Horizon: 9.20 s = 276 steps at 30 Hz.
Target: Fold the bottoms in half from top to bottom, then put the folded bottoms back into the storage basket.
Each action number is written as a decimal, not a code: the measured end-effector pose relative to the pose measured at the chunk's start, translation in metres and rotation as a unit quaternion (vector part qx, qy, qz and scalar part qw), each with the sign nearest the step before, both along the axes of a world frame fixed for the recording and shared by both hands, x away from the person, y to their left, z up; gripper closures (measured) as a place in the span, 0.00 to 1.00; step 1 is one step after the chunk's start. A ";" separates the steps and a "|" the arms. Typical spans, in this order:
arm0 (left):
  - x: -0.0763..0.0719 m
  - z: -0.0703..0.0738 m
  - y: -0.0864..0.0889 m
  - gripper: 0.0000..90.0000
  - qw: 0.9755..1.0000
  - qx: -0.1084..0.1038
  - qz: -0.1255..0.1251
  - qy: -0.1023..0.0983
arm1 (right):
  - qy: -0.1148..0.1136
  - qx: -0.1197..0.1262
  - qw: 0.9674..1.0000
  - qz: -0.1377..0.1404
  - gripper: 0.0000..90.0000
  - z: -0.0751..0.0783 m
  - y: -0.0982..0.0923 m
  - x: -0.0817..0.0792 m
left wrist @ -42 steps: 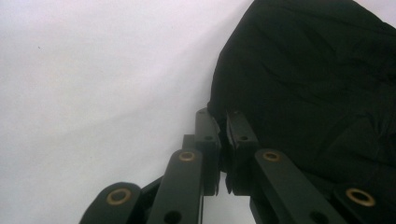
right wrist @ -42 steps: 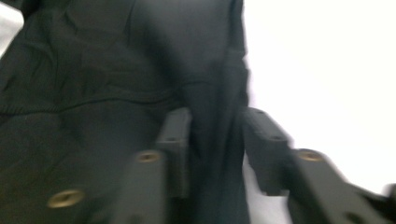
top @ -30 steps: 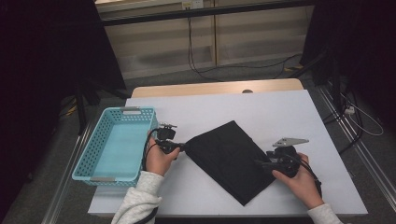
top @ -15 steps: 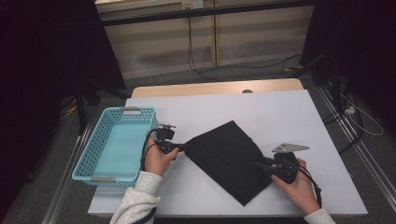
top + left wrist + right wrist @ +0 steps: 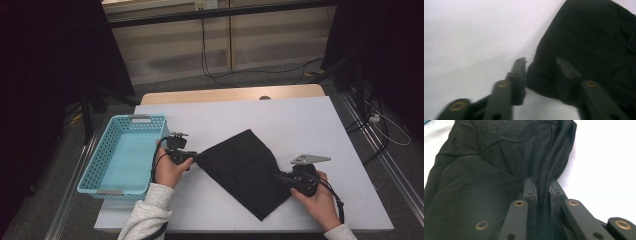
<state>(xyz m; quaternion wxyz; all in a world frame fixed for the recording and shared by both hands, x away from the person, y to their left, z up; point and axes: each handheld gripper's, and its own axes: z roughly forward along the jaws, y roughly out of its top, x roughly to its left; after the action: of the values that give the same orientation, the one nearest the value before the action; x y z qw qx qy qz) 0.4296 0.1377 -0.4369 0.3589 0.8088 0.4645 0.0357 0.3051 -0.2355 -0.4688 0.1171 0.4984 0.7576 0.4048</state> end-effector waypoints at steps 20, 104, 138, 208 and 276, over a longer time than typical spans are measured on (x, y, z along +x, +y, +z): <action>-0.001 -0.019 -0.022 0.33 0.998 0.039 -0.022 -0.046 | -0.008 -0.003 1.000 0.005 0.89 -0.001 0.000 -0.002; 0.044 0.075 -0.049 0.97 0.967 0.187 -0.125 0.119 | -0.042 0.010 0.999 0.002 0.92 0.016 0.007 -0.006; 0.052 0.132 -0.019 0.97 0.959 0.208 -0.138 0.132 | -0.101 0.032 0.994 0.016 0.92 0.044 0.039 -0.006; 0.043 0.235 0.032 0.97 0.942 0.297 -0.111 0.111 | -0.168 0.090 0.980 0.066 0.92 0.082 0.112 0.007; 0.061 0.274 0.129 0.97 0.943 0.307 -0.028 0.125 | -0.191 0.091 0.970 0.123 0.92 0.100 0.221 0.031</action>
<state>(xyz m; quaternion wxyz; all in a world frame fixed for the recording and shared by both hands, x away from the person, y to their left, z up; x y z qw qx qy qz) 0.4902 0.2668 -0.1633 0.0333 0.8905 0.4490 0.0649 0.3356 -0.0146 -0.3687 0.1634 0.3237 0.7368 0.5706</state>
